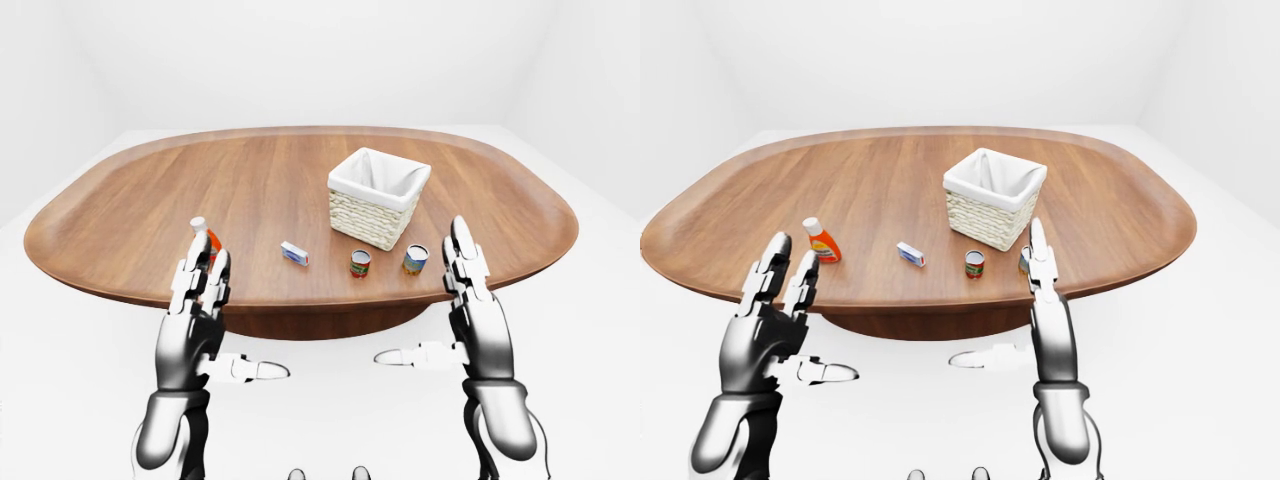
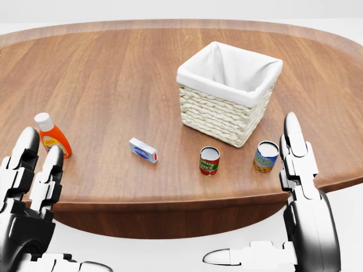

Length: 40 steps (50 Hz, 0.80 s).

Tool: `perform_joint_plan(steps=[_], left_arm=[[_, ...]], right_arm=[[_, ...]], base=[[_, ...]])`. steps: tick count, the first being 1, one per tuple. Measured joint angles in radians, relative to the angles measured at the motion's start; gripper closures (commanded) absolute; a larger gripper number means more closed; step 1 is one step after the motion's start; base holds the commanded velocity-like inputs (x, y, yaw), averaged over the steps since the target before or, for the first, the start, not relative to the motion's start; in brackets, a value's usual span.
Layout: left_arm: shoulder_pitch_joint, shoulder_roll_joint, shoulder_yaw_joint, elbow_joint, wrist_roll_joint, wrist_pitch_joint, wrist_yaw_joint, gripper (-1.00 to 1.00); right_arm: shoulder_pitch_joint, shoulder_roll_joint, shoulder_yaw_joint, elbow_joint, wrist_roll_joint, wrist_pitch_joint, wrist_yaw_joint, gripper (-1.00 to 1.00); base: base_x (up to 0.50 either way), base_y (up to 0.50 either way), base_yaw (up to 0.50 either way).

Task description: Pick up the ketchup, and put it in the basket.

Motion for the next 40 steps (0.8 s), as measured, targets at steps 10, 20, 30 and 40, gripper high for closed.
perform_joint_plan(steps=[10, 20, 30, 40], left_arm=[[0.007, -0.006, 0.004, -0.02, -0.018, 0.01, -0.012, -1.0], [0.005, 0.001, 0.015, -0.023, -0.022, 0.014, -0.014, -1.0], [0.001, -0.001, 0.009, -0.012, -0.017, 0.004, -0.014, -1.0], [0.01, -0.004, 0.012, -0.024, -0.03, -0.002, -0.018, -1.0]], right_arm=[[0.021, -0.007, 0.001, -0.013, -0.014, 0.0, 0.013, -1.0], [0.025, 0.001, 0.013, -0.013, -0.027, 0.0, 0.013, -1.0], [0.018, 0.001, 0.014, -0.007, -0.041, 0.0, -0.005, -1.0], [0.026, -0.004, 0.02, -0.011, -0.046, 0.0, -0.009, -1.0]], base=[[0.0, 0.5, 0.0], [0.0, 0.35, 0.0], [0.0, 0.0, 0.0], [0.08, 0.0, 0.0]])
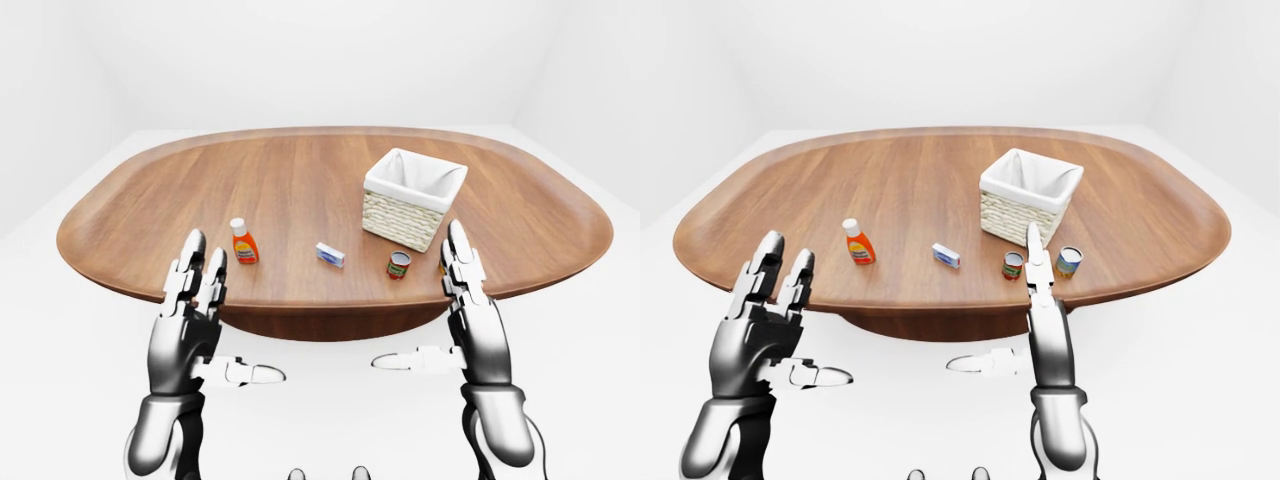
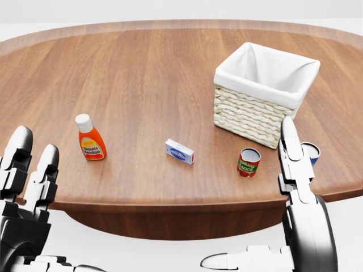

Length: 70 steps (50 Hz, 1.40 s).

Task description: Pick up the ketchup, and put it in the basket.

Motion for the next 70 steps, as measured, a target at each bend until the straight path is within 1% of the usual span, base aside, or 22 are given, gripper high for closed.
perform_joint_plan(steps=[7, 19, 52, 56, 70], left_arm=[[0.005, -0.003, 0.005, -0.01, -0.014, -0.009, -0.006, -1.0], [0.005, -0.005, 0.013, -0.017, -0.026, -0.012, -0.011, -1.0], [-0.001, -0.008, 0.032, -0.028, -0.031, 0.002, -0.018, -1.0], [-0.006, -0.008, 0.032, -0.027, -0.027, 0.005, -0.016, -1.0], [-0.001, -0.007, 0.029, -0.024, -0.017, 0.0, -0.021, -1.0]], right_arm=[[0.006, -0.003, 0.002, -0.007, 0.003, 0.0, 0.005, -1.0], [0.008, -0.004, 0.001, -0.012, 0.003, 0.0, 0.008, -1.0], [0.019, -0.007, 0.006, -0.026, 0.0, 0.0, 0.009, -1.0], [0.013, -0.006, 0.005, -0.025, 0.002, 0.0, 0.006, -1.0], [0.015, -0.004, 0.001, -0.023, 0.007, 0.0, -0.001, -1.0]], base=[[0.5, 0.0, 0.0], [0.5, 0.0, 0.0], [0.5, 0.0, 0.0], [0.0, 0.0, 0.0], [0.0, 0.0, 0.0]])
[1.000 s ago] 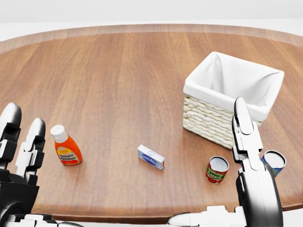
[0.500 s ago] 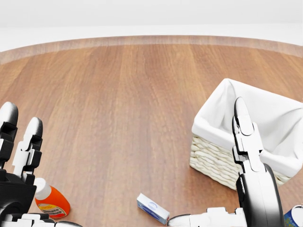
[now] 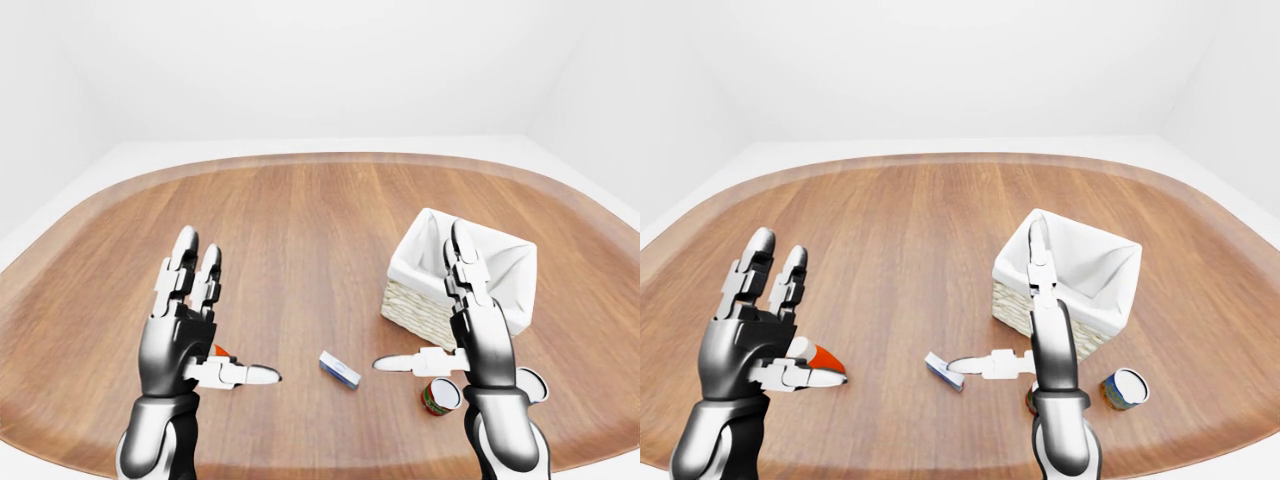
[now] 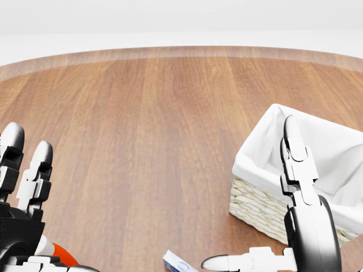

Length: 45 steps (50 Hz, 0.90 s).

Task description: Pick up the ketchup, and put it in the basket.

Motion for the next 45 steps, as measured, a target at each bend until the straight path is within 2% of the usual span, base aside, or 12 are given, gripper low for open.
perform_joint_plan(steps=[8, 18, 34, 40, 45], left_arm=[[-0.002, 0.003, 0.007, 0.001, 0.013, 0.006, -0.001, -1.0], [-0.022, 0.006, 0.043, 0.003, 0.017, 0.02, -0.001, -1.0], [-0.085, 0.031, 0.149, 0.065, -0.007, 0.04, 0.01, -1.0], [-0.097, 0.042, 0.199, 0.101, -0.019, 0.036, 0.004, -1.0], [-0.095, 0.043, 0.233, 0.135, -0.022, 0.017, -0.01, -1.0]], right_arm=[[0.0, 0.001, -0.006, -0.002, 0.004, 0.0, 0.001, -1.0], [0.001, 0.004, -0.015, -0.008, 0.009, 0.0, 0.005, -1.0], [0.001, 0.012, -0.045, -0.031, 0.025, 0.0, 0.024, -1.0], [0.0, 0.016, -0.054, -0.035, 0.03, 0.0, 0.031, -1.0], [-0.001, 0.019, -0.061, -0.036, 0.034, 0.0, 0.036, -1.0]], base=[[0.0, 0.0, 0.0], [0.0, 0.0, 0.0], [0.0, 0.0, 0.0], [0.0, 0.0, 0.0], [0.0, 0.0, 0.0]])
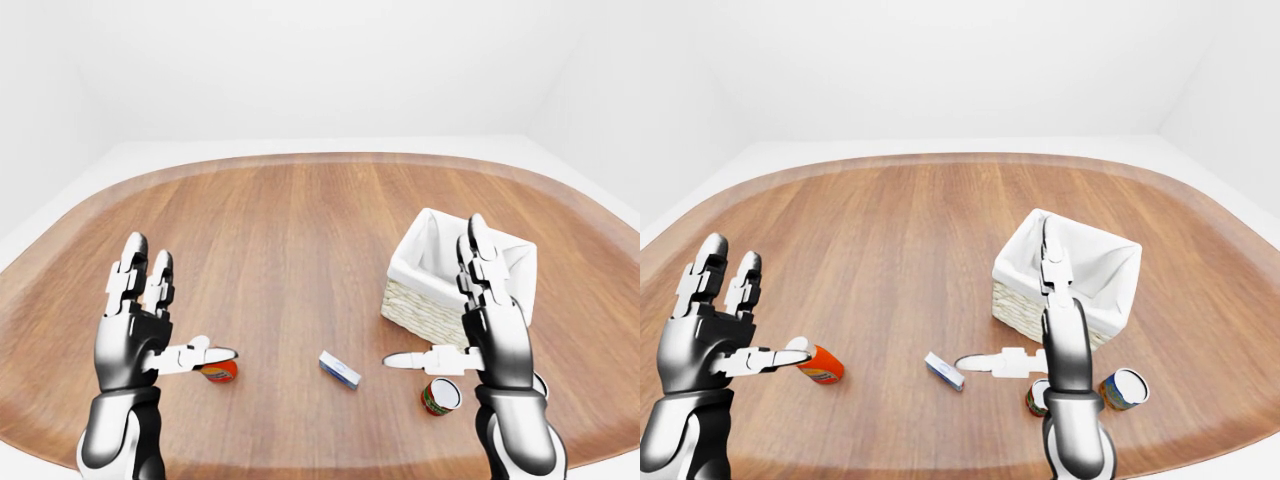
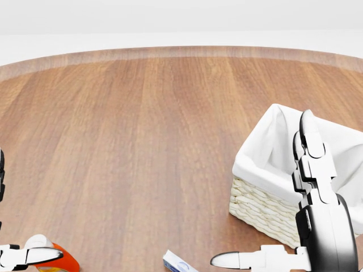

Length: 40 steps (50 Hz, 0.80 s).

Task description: Pick up the ketchup, and put it in the basket.

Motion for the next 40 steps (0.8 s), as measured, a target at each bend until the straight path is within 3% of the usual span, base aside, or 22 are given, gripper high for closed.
perform_joint_plan(steps=[20, 40], left_arm=[[0.039, -0.003, 0.106, 0.126, 0.03, -0.115, -0.091, -1.0], [0.015, 0.035, 0.091, 0.39, 0.098, -0.115, -0.111, -1.0]], right_arm=[[0.011, 0.004, -0.003, -0.021, 0.001, 0.0, 0.005, -1.0], [0.017, 0.002, 0.002, -0.033, -0.003, 0.0, 0.001, -1.0]], base=[[0.0, 0.0, 0.0], [0.0, 0.0, 0.0]])
